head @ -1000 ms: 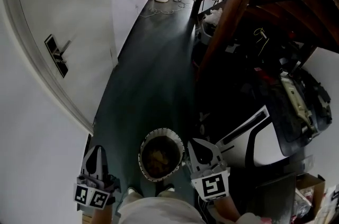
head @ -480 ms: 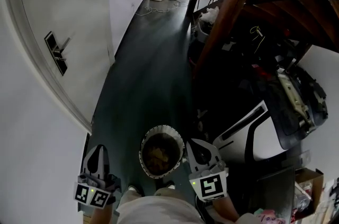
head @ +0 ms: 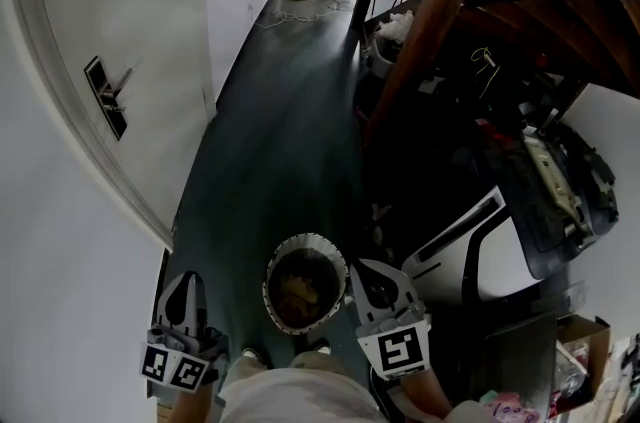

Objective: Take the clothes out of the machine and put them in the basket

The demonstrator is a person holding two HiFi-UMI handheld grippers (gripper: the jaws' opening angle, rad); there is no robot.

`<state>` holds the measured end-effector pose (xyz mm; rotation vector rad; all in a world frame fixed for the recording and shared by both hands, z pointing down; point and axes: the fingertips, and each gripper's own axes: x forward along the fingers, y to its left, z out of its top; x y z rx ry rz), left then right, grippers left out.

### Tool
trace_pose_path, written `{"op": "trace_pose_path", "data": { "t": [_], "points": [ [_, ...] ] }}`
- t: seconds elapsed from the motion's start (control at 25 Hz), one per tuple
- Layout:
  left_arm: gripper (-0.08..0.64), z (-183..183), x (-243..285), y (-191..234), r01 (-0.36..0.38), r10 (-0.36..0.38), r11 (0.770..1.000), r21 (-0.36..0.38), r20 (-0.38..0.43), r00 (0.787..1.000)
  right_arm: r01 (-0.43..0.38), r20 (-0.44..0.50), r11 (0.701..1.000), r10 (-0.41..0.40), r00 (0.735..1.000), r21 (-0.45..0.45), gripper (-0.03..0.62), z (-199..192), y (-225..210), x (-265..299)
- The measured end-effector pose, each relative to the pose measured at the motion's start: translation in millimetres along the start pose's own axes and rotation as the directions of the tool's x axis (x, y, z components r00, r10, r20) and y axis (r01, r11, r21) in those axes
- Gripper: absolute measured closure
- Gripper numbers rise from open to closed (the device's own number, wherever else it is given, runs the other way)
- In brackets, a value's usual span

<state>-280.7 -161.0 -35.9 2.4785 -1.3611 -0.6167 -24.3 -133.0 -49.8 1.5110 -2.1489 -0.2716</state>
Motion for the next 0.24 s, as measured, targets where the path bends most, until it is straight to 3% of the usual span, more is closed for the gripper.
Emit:
{"op": "trace_pose_path", "data": {
  "t": [0.24],
  "points": [
    [0.546, -2.0, 4.7, -1.0, -0.002, 0.002, 1.000, 0.001, 0.006, 1.000, -0.008, -0.011, 1.000, 0.008, 1.000, 0.000, 0.581, -5.2, -2.8, 5.6]
  ]
}}
